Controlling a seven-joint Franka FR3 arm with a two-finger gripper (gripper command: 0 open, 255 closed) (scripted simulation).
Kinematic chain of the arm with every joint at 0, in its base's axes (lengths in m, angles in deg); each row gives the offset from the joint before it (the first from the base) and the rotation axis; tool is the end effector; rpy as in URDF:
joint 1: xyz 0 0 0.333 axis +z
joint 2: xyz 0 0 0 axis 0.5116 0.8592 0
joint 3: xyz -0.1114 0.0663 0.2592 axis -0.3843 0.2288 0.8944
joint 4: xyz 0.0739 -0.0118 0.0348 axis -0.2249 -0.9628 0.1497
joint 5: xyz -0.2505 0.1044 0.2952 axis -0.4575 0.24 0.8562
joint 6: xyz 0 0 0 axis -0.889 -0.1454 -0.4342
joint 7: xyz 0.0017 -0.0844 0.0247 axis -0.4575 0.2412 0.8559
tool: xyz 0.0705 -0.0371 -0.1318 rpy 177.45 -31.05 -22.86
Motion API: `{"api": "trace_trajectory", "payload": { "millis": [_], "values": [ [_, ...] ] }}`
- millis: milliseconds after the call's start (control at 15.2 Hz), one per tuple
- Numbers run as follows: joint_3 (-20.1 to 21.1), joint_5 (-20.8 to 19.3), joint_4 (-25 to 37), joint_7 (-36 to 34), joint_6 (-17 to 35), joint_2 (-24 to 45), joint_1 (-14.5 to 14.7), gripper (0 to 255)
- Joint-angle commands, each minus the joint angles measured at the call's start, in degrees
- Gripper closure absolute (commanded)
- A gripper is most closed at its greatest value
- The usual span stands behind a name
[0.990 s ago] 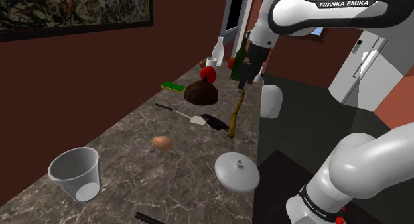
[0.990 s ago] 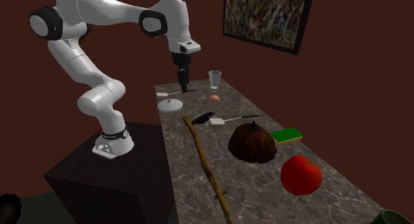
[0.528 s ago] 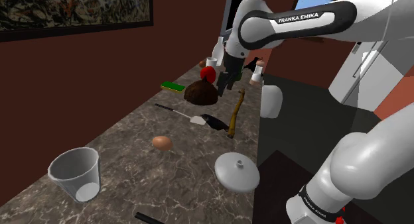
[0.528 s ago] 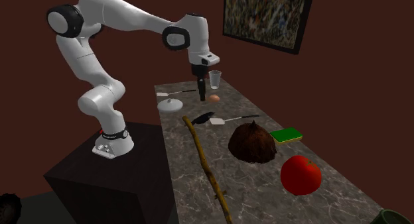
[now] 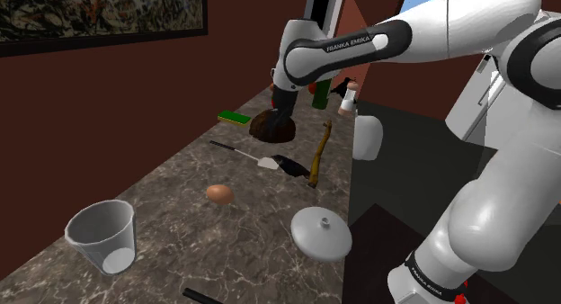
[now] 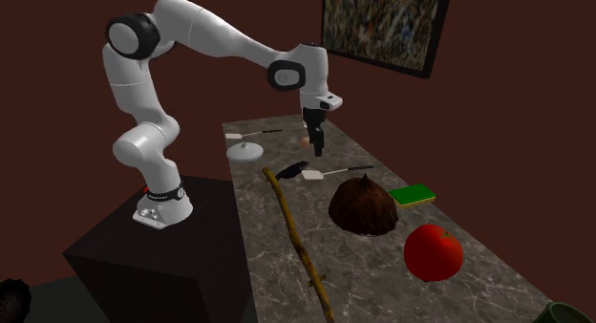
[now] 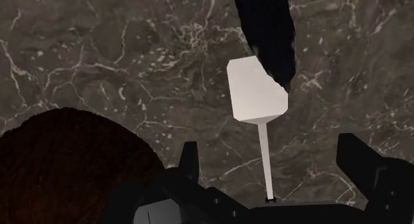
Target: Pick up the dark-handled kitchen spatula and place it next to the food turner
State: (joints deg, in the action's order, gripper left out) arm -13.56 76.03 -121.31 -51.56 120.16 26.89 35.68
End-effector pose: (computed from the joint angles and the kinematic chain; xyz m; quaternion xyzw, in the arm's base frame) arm 0.5576 0.1106 0.3702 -0.9847 -0.1712 -0.0293 0.0159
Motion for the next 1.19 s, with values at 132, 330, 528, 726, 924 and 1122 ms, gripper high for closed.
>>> {"api": "trace_trajectory", "payload": {
  "millis": [132,330,528,726,924,1122],
  "values": [
    [1.0,-1.7,6.5,-0.7,2.2,8.5,1.2,0],
    [1.4,-3.2,12.1,-1.2,3.1,15.0,2.3,0],
    [1.7,-4.4,17.6,-1.5,3.3,20.7,3.3,0],
    [1.6,-4.6,16.9,-1.6,5.1,21.8,3.4,0],
    [1.5,-4.8,16.2,-1.7,7.0,23.0,3.5,0],
    [1.4,-4.9,15.9,-1.8,7.9,23.7,3.6,0]
  ]
}}
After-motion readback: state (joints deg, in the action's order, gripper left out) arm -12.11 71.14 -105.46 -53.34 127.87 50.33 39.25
